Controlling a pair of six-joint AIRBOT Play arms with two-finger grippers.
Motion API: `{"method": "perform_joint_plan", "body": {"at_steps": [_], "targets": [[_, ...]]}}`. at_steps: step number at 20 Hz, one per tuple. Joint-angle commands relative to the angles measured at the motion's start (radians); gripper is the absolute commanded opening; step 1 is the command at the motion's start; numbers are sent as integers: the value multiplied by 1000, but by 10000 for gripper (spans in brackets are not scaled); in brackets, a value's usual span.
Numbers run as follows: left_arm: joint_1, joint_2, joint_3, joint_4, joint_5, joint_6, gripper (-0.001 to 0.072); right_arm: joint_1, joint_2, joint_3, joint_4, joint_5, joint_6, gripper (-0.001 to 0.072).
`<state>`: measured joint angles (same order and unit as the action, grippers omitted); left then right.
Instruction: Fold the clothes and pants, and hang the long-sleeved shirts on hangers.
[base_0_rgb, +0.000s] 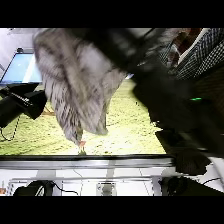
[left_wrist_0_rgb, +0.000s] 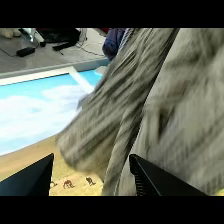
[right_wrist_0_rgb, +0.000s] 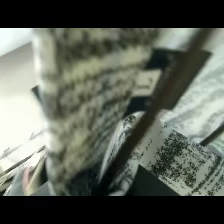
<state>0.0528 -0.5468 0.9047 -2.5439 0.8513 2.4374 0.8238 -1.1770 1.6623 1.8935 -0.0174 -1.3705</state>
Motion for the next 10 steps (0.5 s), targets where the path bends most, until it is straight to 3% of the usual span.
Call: {"method": "perform_joint_plan", "body": {"at_steps": [1,4,10], "targets": [[1,-1,0,0,2,0,559,-112,154,1,-62,-100,-35,52],[1,-2,0,0,0,0,560,-138,266,1,-147,-111,-34,52],[1,-2,0,0,-1,0,559,-58,352,1,-151,-251,-76,56]]}}
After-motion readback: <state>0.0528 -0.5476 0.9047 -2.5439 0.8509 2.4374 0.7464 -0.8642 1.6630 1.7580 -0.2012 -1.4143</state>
